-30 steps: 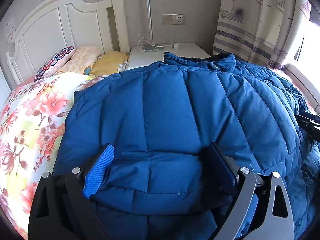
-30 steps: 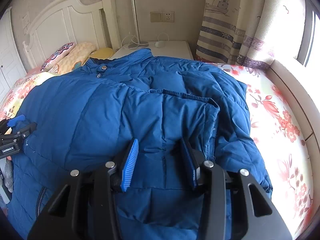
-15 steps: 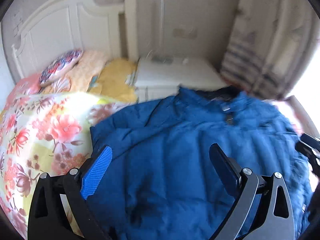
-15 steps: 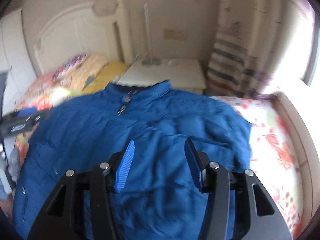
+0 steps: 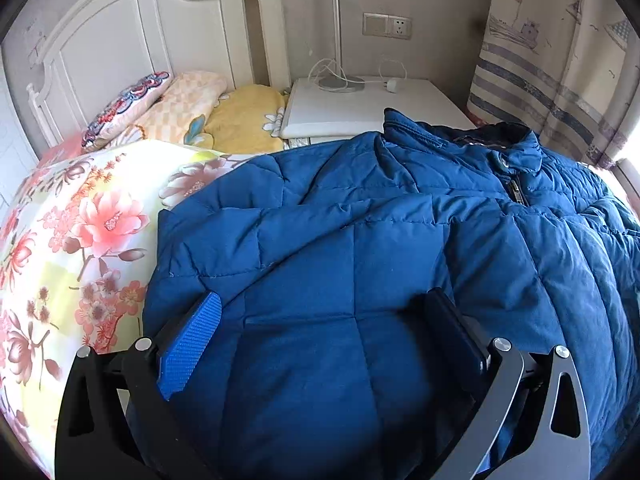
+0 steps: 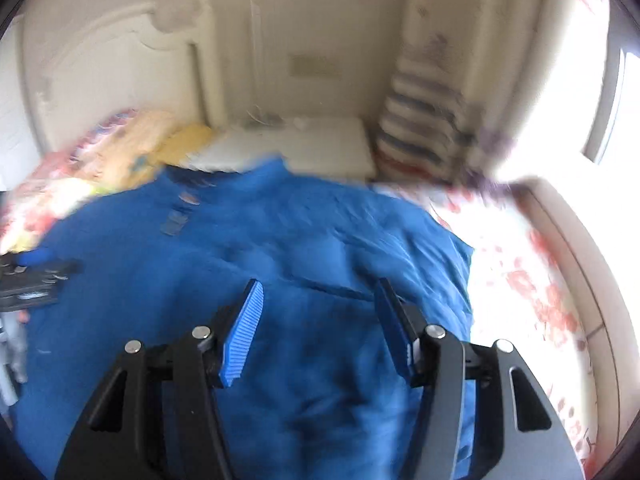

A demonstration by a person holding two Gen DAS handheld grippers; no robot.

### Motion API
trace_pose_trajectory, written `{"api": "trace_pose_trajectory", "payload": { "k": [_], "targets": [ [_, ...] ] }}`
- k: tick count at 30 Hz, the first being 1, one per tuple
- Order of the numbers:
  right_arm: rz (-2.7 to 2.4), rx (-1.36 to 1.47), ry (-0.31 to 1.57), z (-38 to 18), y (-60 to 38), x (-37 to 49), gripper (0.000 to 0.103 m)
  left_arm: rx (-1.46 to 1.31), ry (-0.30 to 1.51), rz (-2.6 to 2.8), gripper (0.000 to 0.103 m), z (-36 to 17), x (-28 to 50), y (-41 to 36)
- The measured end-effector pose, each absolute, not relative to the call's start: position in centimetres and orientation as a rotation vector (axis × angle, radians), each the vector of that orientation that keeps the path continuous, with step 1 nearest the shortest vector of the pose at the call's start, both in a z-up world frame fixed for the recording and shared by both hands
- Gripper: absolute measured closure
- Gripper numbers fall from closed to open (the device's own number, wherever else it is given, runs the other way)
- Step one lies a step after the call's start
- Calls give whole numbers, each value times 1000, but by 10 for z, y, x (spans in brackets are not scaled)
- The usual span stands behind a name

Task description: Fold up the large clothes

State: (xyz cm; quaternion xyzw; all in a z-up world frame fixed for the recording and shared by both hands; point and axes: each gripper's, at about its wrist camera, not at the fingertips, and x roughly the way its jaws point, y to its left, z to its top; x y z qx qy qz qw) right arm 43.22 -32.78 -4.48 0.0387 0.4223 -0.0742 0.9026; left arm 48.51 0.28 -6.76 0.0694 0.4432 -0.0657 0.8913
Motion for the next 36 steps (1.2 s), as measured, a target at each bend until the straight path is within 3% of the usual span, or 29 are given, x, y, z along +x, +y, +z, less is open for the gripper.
{"api": "trace_pose_trajectory", "payload": {
  "k": [2,13,16,18,22,24,27,31,36],
  "targets": [
    [-106,135,879,-64,-339,432,46,157,908,-131,4,-67,484,1],
    [-116,184,881,-49,-342,421,46,76,890,-143,5,-50,477,18],
    [-61,147,789,-12,-308,380,44,49,783,-167,5,-11,434,24],
    [12,70,780,-3,-279,359,35,65,753,-206,5,3,401,19],
    [56,-42,950,-43,-244,359,33,244,870,-266,4,-28,365,-19],
    [33,-90,942,-53,-235,357,31,357,967,-240,4,-63,360,-34],
    [12,-64,963,-37,-228,336,31,269,965,-215,4,-50,341,-14],
    [106,-47,860,-5,-200,259,31,204,811,-233,4,-1,267,9],
    [174,-97,970,-43,-171,201,31,326,865,-289,4,-32,185,-12]
  ]
}}
